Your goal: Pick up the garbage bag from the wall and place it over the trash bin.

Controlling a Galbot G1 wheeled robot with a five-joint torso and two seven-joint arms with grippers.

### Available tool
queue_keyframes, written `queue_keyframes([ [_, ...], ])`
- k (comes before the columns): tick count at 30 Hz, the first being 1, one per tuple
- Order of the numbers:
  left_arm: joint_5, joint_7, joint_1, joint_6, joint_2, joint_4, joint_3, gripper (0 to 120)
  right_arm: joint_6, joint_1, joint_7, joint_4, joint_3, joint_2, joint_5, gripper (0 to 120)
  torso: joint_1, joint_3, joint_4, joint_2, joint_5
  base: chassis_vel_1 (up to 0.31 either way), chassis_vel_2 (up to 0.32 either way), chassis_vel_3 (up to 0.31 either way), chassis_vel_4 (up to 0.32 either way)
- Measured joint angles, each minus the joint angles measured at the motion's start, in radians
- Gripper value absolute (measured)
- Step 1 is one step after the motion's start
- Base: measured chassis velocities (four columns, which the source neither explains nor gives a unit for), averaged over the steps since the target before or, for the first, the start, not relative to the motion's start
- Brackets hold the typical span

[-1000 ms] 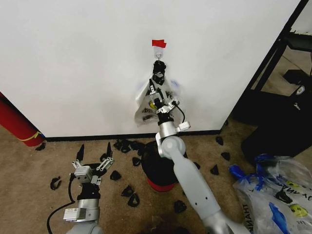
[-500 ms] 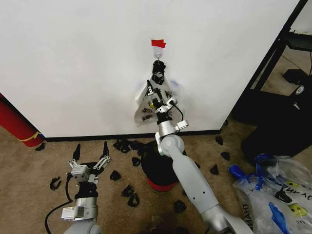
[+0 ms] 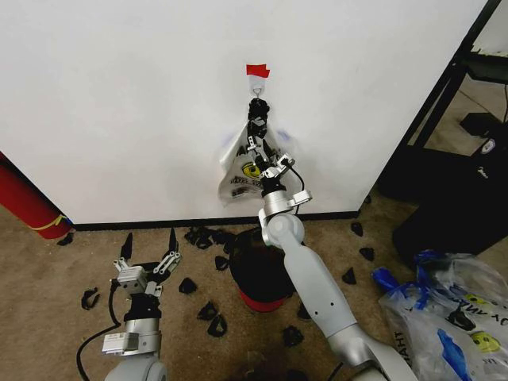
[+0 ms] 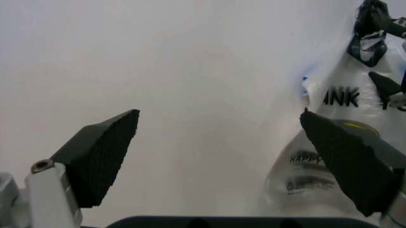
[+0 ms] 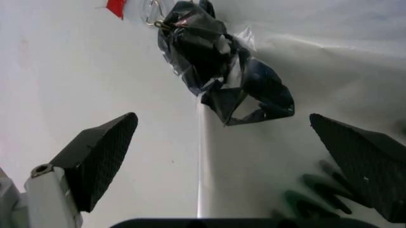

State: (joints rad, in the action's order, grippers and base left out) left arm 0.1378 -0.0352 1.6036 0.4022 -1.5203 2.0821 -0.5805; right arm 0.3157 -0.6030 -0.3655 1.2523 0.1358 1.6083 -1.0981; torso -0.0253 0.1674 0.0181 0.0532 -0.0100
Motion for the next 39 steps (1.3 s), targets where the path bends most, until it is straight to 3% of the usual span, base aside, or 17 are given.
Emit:
queue_keyframes([
  [5,0.007,-0.009,-0.002,-0.017,0.003,0.000,0.003,100,0.005,0.017,-0.009,-0.017,0.000,0.000,-0.010,100,0.000,0.000,0.0000,0.000,0.0000,0.000,0.000,0.000,0.000],
  [14,0.010,-0.018,0.000,-0.022,0.003,-0.004,0.002,100,0.008,0.043,-0.024,-0.057,0.004,0.000,-0.014,79,0.000,0.000,0.0000,0.000,0.0000,0.000,0.000,0.000,0.000],
  [28,0.010,-0.041,0.011,-0.019,0.008,-0.007,0.001,100,0.009,0.064,-0.020,-0.074,0.021,0.000,-0.021,22,0.000,0.000,0.0000,0.000,0.0000,0.000,0.000,0.000,0.000],
  [30,0.010,-0.041,0.011,-0.019,0.008,-0.007,0.001,100,0.009,0.063,-0.020,-0.074,0.021,0.000,-0.021,20,0.000,0.000,0.0000,0.000,0.0000,0.000,0.000,0.000,0.000],
  [34,0.010,-0.043,0.016,-0.016,0.009,-0.007,0.003,100,0.007,0.055,-0.021,-0.068,0.021,0.000,-0.015,1,0.000,0.000,0.0000,0.000,0.0000,0.000,0.000,0.000,0.000],
  [39,0.009,-0.043,0.020,-0.014,0.009,0.001,0.004,100,-0.003,0.041,-0.023,-0.045,0.012,0.000,-0.014,0,0.000,0.000,0.0000,0.000,0.0000,0.000,0.000,0.000,0.000],
])
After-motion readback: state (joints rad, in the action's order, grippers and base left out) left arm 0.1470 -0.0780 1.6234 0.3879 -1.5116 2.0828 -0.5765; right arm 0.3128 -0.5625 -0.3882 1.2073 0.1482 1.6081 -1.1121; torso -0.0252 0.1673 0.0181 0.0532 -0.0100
